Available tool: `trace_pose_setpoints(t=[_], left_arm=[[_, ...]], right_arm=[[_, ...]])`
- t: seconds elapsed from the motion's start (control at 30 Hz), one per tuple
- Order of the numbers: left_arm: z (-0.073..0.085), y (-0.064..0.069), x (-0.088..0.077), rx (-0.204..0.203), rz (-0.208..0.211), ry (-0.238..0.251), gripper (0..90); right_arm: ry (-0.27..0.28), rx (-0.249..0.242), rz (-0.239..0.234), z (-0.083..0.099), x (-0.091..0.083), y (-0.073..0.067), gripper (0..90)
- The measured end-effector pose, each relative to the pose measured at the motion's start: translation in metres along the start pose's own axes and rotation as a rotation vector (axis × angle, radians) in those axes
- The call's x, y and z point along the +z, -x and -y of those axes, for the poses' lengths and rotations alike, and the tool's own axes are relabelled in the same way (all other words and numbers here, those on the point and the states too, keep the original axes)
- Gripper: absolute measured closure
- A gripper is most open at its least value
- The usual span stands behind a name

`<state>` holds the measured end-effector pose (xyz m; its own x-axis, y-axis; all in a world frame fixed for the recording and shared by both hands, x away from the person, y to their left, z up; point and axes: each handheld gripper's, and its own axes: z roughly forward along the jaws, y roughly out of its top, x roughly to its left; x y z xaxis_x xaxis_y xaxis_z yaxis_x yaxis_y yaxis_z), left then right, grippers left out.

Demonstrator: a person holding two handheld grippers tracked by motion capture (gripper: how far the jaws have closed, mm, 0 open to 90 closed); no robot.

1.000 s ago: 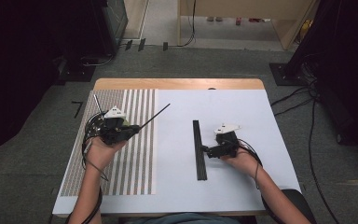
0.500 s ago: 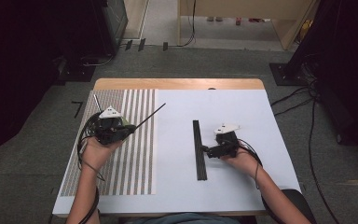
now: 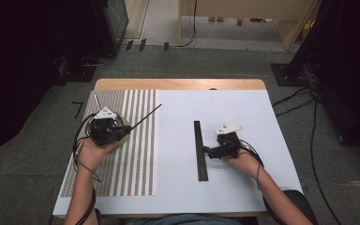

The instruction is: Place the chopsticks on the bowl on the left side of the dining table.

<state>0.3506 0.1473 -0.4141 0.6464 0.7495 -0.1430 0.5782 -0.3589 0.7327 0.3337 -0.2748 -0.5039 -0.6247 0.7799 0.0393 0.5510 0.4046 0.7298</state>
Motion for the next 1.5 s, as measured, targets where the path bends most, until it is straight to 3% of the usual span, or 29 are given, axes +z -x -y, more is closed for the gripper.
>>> trace_pose_setpoints(t=[0.4, 0.9, 1.5], left_arm=[[0.006, -0.008, -0.004, -0.001, -0.020, -0.003, 87.5], [0.016, -0.023, -0.017, -0.009, -0.089, -0.007, 87.5], [0.029, -0.042, -0.020, -0.056, -0.086, -0.011, 87.4]], right_arm=[[0.000, 0.000, 0.000, 0.000, 0.000, 0.000, 8.3], [0.000, 0.000, 0.000, 0.000, 0.000, 0.000, 8.3], [0.000, 0.000, 0.000, 0.000, 0.000, 0.000, 8.3]])
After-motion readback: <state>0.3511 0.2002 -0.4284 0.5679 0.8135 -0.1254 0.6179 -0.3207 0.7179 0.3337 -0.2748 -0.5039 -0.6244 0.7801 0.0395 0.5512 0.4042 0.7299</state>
